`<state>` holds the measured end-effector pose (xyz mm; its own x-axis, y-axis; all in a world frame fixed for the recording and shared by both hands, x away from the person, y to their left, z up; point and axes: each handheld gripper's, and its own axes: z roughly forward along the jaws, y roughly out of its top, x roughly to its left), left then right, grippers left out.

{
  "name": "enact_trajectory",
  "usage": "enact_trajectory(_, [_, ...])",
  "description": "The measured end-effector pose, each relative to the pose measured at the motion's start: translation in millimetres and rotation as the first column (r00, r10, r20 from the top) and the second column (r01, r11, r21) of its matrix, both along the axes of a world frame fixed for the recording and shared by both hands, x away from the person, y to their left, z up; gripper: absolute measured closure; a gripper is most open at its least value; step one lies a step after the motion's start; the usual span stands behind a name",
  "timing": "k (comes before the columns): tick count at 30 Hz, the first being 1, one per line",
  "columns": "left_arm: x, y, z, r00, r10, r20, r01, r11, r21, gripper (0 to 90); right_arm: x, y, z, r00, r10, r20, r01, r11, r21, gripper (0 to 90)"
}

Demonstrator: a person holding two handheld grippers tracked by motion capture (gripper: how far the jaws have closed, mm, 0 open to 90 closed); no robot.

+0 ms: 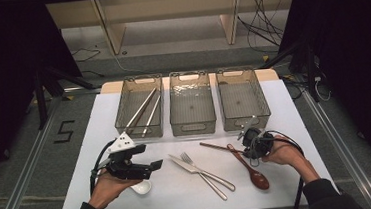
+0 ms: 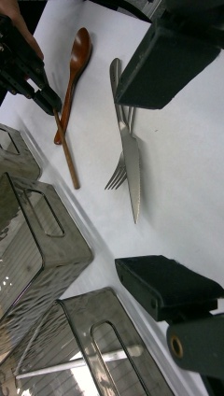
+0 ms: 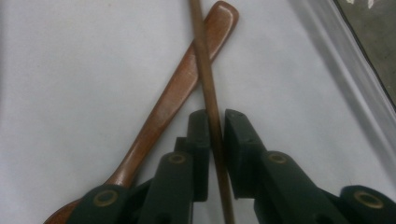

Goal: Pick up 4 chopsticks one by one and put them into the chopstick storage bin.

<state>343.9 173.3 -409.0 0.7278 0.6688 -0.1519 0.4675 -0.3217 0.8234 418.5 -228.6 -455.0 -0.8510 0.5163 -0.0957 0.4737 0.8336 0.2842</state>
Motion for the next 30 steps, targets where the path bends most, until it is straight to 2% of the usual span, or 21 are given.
enact_trajectory(2, [0.0,-0.3,-0.1,1.0000,-0.007,0.000,0.007,1.0000,-0.004,17.1,-0.6,0.5,-0.3,0.9997,0.022,-0.003,-0.022,1.000,-0.002,84.5])
enact_trajectory(9, [-0.7,-1.0,-0.3,0.9999,-0.013,0.006,0.013,0.9999,0.004,17.1,-3.1,1.7,2.4,0.9991,0.042,0.007,-0.042,0.999,-0.007,85.7])
enact_trajectory(14, [-0.1,0.2,-0.6,0.9998,-0.020,0.002,0.020,0.9998,0.005,17.1,-6.8,2.0,13.2,0.9975,0.068,0.021,-0.068,0.997,0.042,85.9])
enact_trajectory(19, [0.0,-0.7,-1.8,0.9998,-0.019,0.004,0.019,0.9997,0.013,17.1,-12.7,8.1,20.9,0.9952,0.092,0.032,-0.094,0.994,0.056,86.0])
enact_trajectory(27, [-0.6,-3.1,-3.2,0.9996,-0.029,0.007,0.029,0.9991,0.031,16.9,-26.6,24.2,34.6,0.9849,0.157,0.073,-0.163,0.984,0.079,86.1])
enact_trajectory(30, [-0.4,-3.7,-3.4,0.9993,-0.037,0.004,0.037,0.9985,0.041,16.8,-33.1,30.7,39.9,0.9788,0.185,0.088,-0.193,0.976,0.097,86.1])
